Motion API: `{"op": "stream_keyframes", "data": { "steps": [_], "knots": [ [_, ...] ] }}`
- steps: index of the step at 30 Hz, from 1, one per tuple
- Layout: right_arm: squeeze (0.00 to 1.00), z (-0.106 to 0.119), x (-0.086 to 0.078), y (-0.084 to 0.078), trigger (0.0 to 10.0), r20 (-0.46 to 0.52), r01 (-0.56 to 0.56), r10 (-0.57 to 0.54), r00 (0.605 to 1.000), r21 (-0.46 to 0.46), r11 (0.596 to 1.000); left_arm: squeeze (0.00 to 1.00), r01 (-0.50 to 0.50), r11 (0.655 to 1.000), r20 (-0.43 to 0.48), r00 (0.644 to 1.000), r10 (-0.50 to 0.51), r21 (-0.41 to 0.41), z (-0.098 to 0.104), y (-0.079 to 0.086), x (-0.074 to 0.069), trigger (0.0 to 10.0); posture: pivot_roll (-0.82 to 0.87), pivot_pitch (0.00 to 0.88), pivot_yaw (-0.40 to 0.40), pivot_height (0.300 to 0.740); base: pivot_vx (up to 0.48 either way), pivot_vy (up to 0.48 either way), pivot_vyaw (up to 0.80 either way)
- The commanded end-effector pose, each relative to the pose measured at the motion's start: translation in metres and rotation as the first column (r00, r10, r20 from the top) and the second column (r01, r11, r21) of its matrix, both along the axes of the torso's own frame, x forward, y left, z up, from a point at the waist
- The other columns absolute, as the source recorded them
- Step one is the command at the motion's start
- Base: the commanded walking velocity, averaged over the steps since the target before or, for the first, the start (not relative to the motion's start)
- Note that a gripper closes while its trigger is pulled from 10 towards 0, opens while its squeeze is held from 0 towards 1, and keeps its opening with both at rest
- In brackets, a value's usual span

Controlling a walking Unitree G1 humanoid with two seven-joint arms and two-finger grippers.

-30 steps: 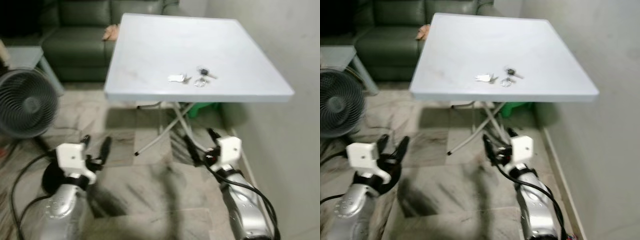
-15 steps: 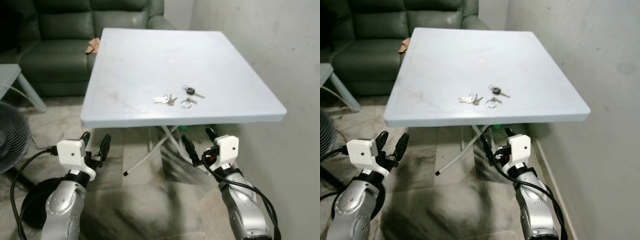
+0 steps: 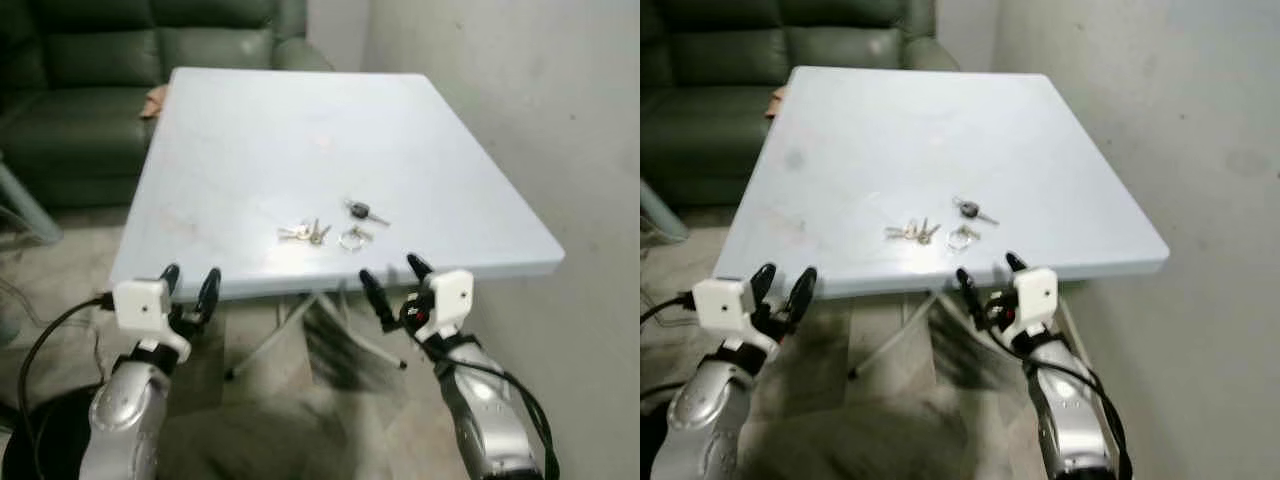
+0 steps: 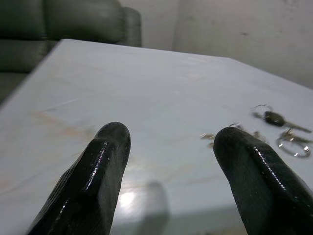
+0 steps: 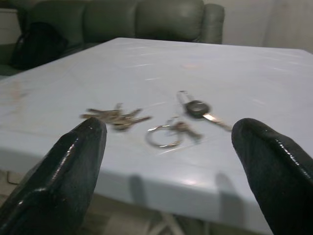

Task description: Hang keys on a hook

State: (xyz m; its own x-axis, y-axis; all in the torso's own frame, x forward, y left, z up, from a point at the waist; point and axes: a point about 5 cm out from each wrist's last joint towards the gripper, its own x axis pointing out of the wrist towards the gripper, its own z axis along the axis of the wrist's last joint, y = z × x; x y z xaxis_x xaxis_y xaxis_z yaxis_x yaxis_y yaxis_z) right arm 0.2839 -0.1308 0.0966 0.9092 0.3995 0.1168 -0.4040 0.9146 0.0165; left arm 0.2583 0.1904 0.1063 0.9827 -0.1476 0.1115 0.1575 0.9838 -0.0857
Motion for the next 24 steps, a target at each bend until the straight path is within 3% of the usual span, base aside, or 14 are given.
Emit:
{"op": "stream_keyframes", "data": {
  "steps": [1,3,9,12,21,24],
  "knots": [
    [0.00,0.0026,0.0003,-0.0090,10.0,0.009,0.019,-0.019,1.000,-0.010,1.000,0.00,0.013,1.000,-0.009,1.000,-0.014,-0.016,-0.0020,-0.0067,0.0001,10.0,-0.20,0.066,-0.040,0.740,0.371,0.000,0.00],
    [0.00,0.0045,0.0011,-0.0080,10.0,0.025,-0.001,0.002,1.000,-0.043,0.999,0.00,0.013,1.000,-0.009,1.000,-0.013,-0.011,-0.0022,-0.0065,0.0007,10.0,-0.19,0.064,-0.043,0.740,0.371,0.000,0.00],
    [0.00,0.0045,0.0018,-0.0070,10.0,0.025,-0.002,0.003,1.000,-0.046,0.999,0.00,0.013,1.000,-0.005,1.000,-0.013,-0.012,-0.0016,-0.0069,0.0009,10.0,-0.19,0.066,-0.045,0.740,0.374,0.000,0.78],
    [0.00,0.0048,0.0018,-0.0054,10.0,0.016,-0.007,0.007,1.000,-0.013,1.000,0.00,0.012,1.000,-0.005,1.000,-0.012,-0.012,-0.0014,-0.0069,0.0009,10.0,-0.19,0.070,-0.045,0.740,0.369,0.000,0.00],
    [0.00,0.0042,0.0044,-0.0063,10.0,0.007,0.003,-0.002,1.000,-0.038,0.999,0.00,0.001,1.000,0.000,1.000,-0.001,-0.014,-0.0007,-0.0064,0.0016,10.0,-0.19,0.072,-0.049,0.740,0.331,0.000,0.00],
    [0.00,0.0045,0.0067,-0.0063,10.0,0.003,0.000,0.000,1.000,-0.051,0.999,0.00,0.005,0.999,-0.001,1.000,-0.005,-0.051,-0.0006,-0.0107,0.0047,10.0,-0.19,0.070,-0.051,0.740,0.000,0.000,0.00]
  ]
}}
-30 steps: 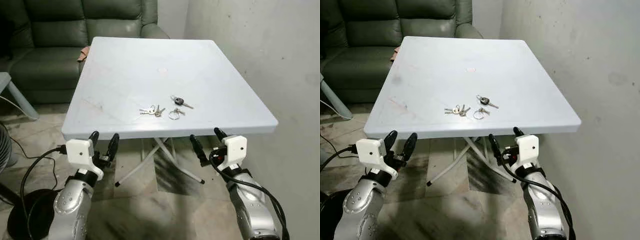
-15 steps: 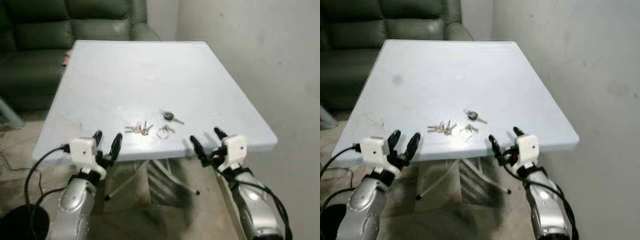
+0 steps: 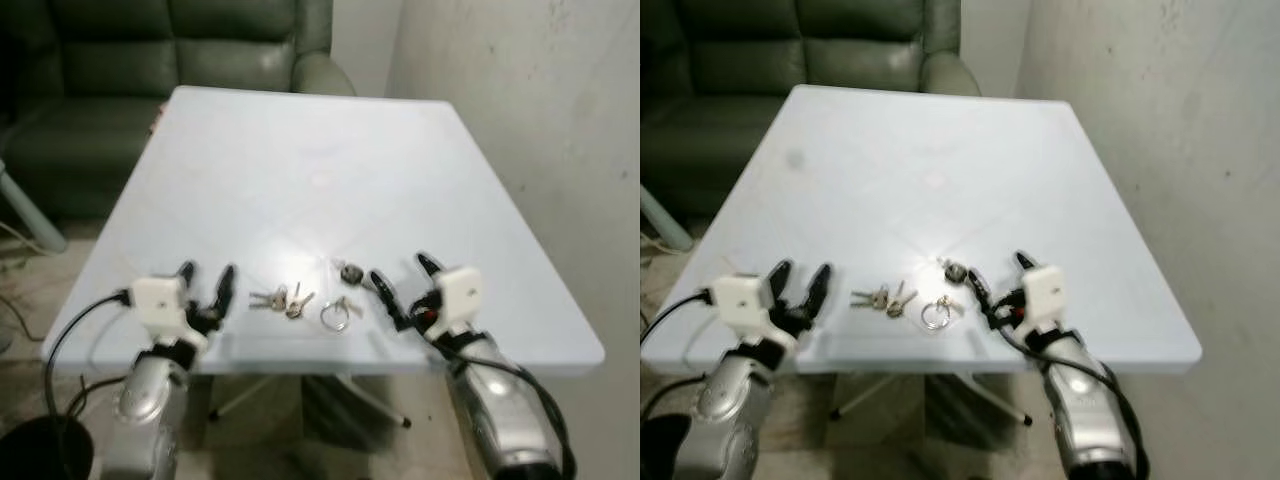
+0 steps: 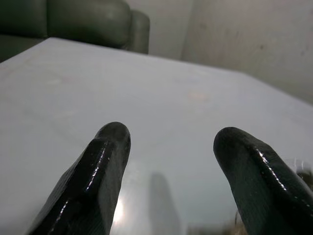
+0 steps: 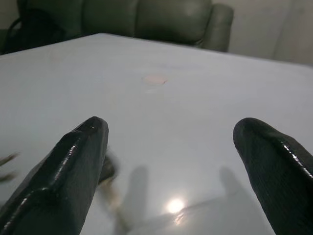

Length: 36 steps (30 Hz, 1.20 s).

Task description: Hang keys on a hook

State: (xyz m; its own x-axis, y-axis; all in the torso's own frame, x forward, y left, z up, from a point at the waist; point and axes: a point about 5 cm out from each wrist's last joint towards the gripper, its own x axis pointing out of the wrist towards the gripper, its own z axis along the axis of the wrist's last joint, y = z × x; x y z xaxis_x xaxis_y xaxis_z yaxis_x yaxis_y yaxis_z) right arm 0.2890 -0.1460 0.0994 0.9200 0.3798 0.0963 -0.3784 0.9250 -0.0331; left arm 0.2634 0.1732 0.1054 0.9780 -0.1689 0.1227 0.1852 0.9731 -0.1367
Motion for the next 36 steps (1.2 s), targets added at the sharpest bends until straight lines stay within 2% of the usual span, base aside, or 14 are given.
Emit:
{"op": "stream_keyframes", "data": {
  "steps": [1,8,17,19,22,31,36],
  "knots": [
    [0.00,0.002,0.002,0.009,10.0,0.001,-0.032,0.032,0.999,-0.003,0.999,0.00,-0.026,1.000,-0.008,1.000,0.026,0.010,0.000,0.005,0.000,10.0,-0.19,0.069,-0.051,0.740,0.000,0.000,0.00],
    [0.00,0.006,0.007,0.008,10.0,0.012,-0.083,0.084,0.996,-0.074,0.994,0.00,0.026,0.999,-0.008,1.000,-0.026,0.027,-0.001,-0.011,0.003,10.0,-0.19,0.069,-0.055,0.740,0.000,0.000,0.00],
    [0.00,0.007,0.009,0.009,10.0,0.013,-0.113,0.115,0.993,-0.093,0.989,0.00,0.040,0.998,-0.005,0.999,-0.040,0.057,-0.002,-0.016,0.002,10.0,-0.19,0.069,-0.057,0.740,0.000,0.000,0.00],
    [0.00,0.017,0.016,0.020,10.0,-0.016,-0.209,0.209,0.978,-0.161,0.964,0.00,0.099,0.994,-0.009,0.995,-0.098,0.042,-0.002,-0.028,-0.004,10.0,-0.19,0.080,-0.066,0.740,0.000,0.000,0.00],
    [0.00,0.026,0.020,0.026,10.0,-0.012,-0.251,0.253,0.967,-0.185,0.950,0.00,0.105,0.994,-0.013,0.994,-0.104,0.041,-0.004,-0.031,-0.008,10.0,-0.18,0.091,-0.074,0.740,0.000,0.000,0.00],
    [0.00,0.030,0.029,0.038,10.0,-0.029,-0.298,0.299,0.954,-0.210,0.931,0.00,0.087,0.996,-0.025,0.996,-0.087,0.029,-0.007,-0.035,-0.019,10.0,-0.14,0.129,-0.126,0.740,0.000,0.000,0.00],
    [0.00,0.023,0.031,0.043,10.0,-0.095,-0.310,0.296,0.950,-0.219,0.925,0.00,0.078,0.997,-0.026,0.997,-0.077,0.022,-0.006,-0.038,-0.025,10.0,-0.12,0.146,-0.147,0.740,0.000,0.000,0.00]
  ]
}}
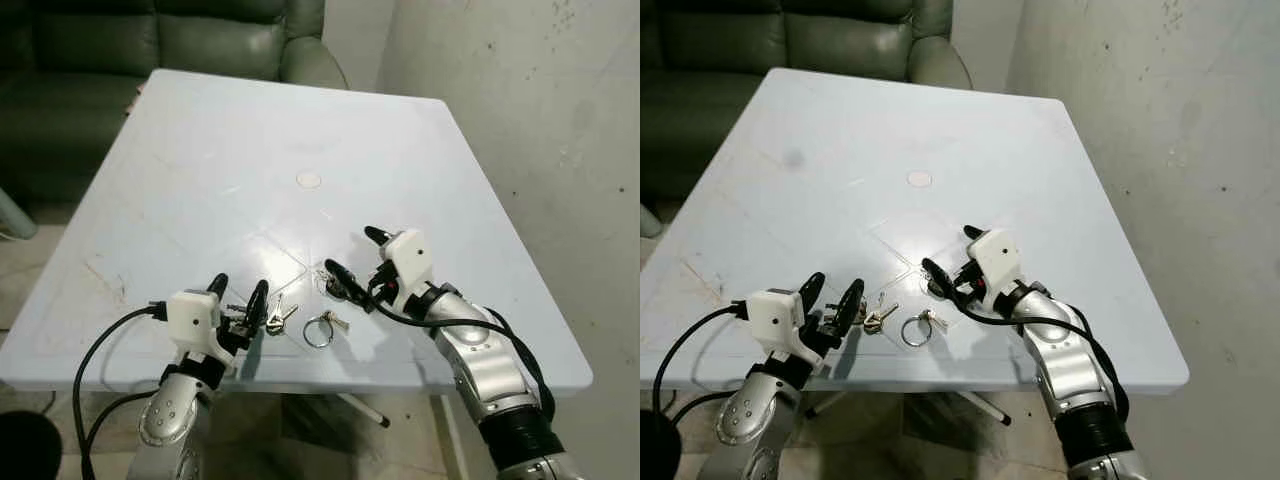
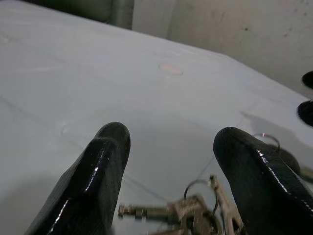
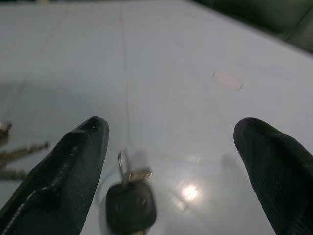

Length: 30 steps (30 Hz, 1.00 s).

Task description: Hang keys on a hook

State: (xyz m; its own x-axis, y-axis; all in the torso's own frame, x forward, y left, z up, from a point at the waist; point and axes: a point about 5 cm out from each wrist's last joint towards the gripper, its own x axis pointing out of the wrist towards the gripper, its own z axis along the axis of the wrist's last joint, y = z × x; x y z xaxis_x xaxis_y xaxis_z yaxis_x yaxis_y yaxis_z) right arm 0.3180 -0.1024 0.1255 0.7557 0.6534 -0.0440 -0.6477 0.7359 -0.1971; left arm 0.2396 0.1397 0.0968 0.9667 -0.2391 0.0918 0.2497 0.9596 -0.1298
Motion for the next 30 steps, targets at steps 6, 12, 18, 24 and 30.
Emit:
{"op": "stream_keyframes", "data": {
  "steps": [6,12,18,24,30],
  "knots": [
    [0.00,-0.013,0.000,0.003,10.0,-0.065,-0.009,0.006,0.998,-0.046,0.999,0.00,-0.009,1.000,-0.004,1.000,0.009,0.005,0.002,-0.005,-0.009,10.0,-0.10,0.157,-0.162,0.740,0.000,0.000,0.00],
    [0.00,-0.018,-0.002,0.005,6.6,-0.108,-0.001,-0.003,0.994,-0.042,0.999,0.00,-0.020,1.000,-0.009,1.000,0.020,0.004,0.003,-0.006,-0.013,10.0,-0.09,0.166,-0.172,0.740,0.000,0.000,0.00],
    [0.00,-0.019,-0.003,0.007,4.4,-0.119,-0.010,0.006,0.993,-0.037,0.999,0.00,-0.024,1.000,-0.014,1.000,0.024,0.004,0.003,-0.006,-0.015,10.0,-0.09,0.170,-0.176,0.740,0.000,0.000,0.00],
    [0.00,-0.012,-0.005,0.015,0.0,-0.082,-0.013,0.014,0.997,0.006,1.000,0.00,-0.024,1.000,-0.017,1.000,0.024,0.004,0.003,-0.007,-0.015,10.0,-0.08,0.167,-0.178,0.740,0.000,0.000,0.00],
    [0.00,-0.008,-0.006,0.018,0.4,-0.075,-0.029,0.032,0.997,0.031,0.999,0.00,-0.025,1.000,-0.018,1.000,0.025,0.006,0.003,-0.007,-0.016,10.0,-0.08,0.168,-0.178,0.740,0.000,0.000,0.00]
  ]
}}
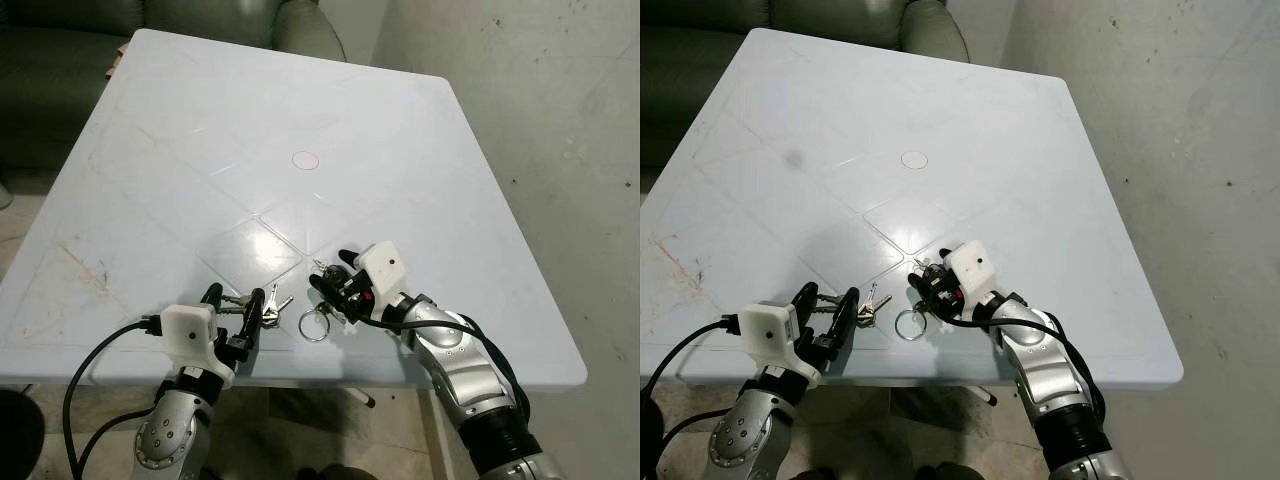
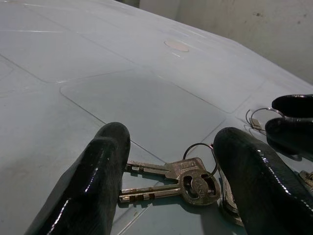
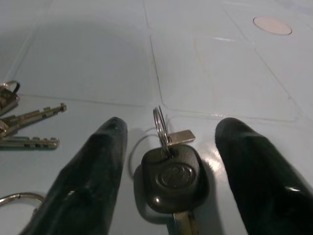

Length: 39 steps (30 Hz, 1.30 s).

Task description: Hang keys on a hook

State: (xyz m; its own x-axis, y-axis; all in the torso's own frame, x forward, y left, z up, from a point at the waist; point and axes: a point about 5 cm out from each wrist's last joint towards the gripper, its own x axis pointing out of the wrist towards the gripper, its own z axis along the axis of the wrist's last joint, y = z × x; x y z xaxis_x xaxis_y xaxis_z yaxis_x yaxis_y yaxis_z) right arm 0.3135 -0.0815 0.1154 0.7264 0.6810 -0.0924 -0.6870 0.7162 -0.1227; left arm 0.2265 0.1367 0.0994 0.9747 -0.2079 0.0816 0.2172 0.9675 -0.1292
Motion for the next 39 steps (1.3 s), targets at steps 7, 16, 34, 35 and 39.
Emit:
{"op": "stream_keyframes", "data": {
  "steps": [7,16,34,35,39],
  "knots": [
    [0.00,0.0069,0.0010,0.0002,0.0,0.027,0.007,-0.007,1.000,0.022,1.000,0.00,0.002,1.000,-0.008,1.000,-0.002,0.002,0.0009,-0.0041,-0.0024,10.0,-0.08,0.170,-0.179,0.740,0.000,0.000,0.00],
    [0.00,0.0070,0.0011,0.0005,0.4,0.029,0.002,-0.002,1.000,0.009,1.000,0.00,-0.004,1.000,-0.006,1.000,0.004,0.000,0.0018,-0.0035,-0.0024,10.0,-0.08,0.176,-0.182,0.740,0.000,0.000,0.00],
    [0.00,0.0034,0.0006,-0.0027,0.0,0.006,-0.008,0.008,1.000,-0.012,1.000,0.00,-0.006,1.000,-0.002,1.000,0.006,-0.004,0.0036,-0.0033,-0.0008,10.0,-0.08,0.177,-0.183,0.740,0.000,0.000,0.00],
    [0.00,0.0034,0.0006,-0.0027,0.0,0.006,-0.008,0.008,1.000,-0.012,1.000,0.00,-0.006,1.000,-0.002,1.000,0.006,-0.004,0.0036,-0.0033,-0.0008,10.0,-0.08,0.177,-0.183,0.740,0.000,0.000,0.00],
    [0.00,0.0082,0.0029,-0.0045,0.0,0.030,0.012,-0.012,0.999,0.012,1.000,0.00,-0.011,1.000,0.002,1.000,0.011,-0.013,0.0052,-0.0032,0.0011,10.0,-0.08,0.173,-0.181,0.740,0.000,0.000,0.00]
  ]
}}
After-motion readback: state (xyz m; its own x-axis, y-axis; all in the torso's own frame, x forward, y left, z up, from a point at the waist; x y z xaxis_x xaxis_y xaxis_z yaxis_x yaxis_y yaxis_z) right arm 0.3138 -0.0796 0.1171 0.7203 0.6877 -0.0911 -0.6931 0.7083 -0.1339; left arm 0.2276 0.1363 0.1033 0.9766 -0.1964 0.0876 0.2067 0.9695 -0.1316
